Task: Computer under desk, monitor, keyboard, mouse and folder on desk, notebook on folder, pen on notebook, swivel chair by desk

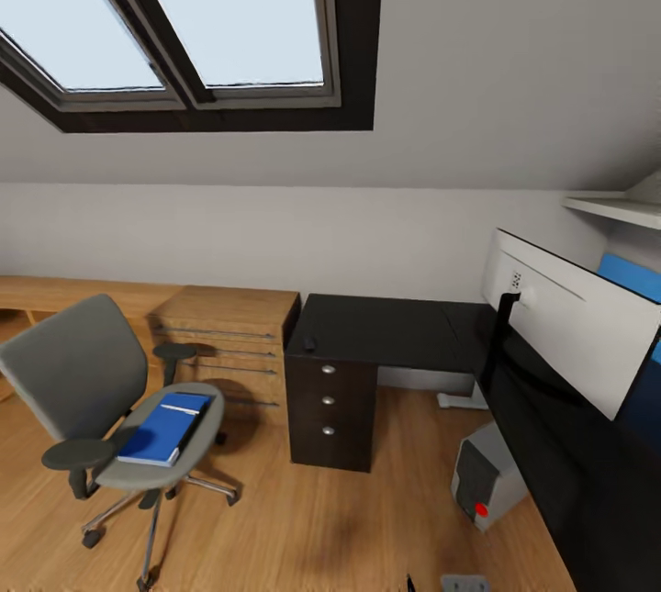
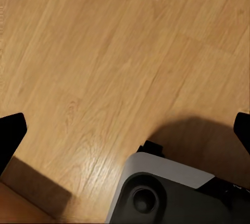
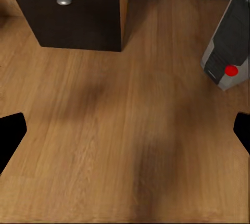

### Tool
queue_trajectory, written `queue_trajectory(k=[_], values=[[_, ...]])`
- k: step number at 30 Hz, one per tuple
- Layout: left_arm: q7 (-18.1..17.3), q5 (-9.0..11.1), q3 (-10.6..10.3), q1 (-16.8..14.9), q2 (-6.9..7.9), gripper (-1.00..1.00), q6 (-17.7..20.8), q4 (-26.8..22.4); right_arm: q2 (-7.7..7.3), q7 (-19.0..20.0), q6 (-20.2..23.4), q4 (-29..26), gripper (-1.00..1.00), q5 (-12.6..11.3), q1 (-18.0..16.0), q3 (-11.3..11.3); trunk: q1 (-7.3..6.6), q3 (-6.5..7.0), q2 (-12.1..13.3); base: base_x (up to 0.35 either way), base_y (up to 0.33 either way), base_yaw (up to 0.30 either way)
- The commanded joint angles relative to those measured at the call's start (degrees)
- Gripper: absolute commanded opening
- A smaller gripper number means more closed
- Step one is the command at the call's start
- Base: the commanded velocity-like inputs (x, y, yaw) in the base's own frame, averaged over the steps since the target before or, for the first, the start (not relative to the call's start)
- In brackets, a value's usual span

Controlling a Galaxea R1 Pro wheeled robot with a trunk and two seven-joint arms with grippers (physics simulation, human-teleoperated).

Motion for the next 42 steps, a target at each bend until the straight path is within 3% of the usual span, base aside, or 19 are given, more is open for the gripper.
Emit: queue_trajectory(k=[1, 9, 29, 42], values=[[0.3, 0.6, -0.5, -0.1, 0.04, 1.00, -0.3, 0.0, -0.02, -0.3, -0.2, 0.0, 1.00, -0.5, -0.1, 0.5, -0.02, -0.10, -0.1, -0.332, -0.001, 0.000], [0.4, 0.6, -0.5, -0.1, 0.08, 1.00, -0.3, 0.0, 0.05, -0.3, -0.3, 0.3, 1.00, -0.5, -0.1, 0.6, -0.02, -0.10, -0.1, -0.332, 0.000, 0.102], [0.3, 0.6, -0.5, -0.1, 0.10, 1.00, -0.3, 0.1, 0.06, -0.3, -0.4, 2.2, 1.00, -0.4, -0.1, 0.6, -0.02, -0.65, -0.1, -0.332, 0.000, 0.244], [0.3, 0.5, -0.6, -0.1, 0.02, 1.00, -0.3, 0.1, 0.05, -0.3, -2.5, 2.4, 1.00, -0.3, -0.1, 0.7, -0.02, -0.71, -0.1, -0.332, 0.000, 0.023]])
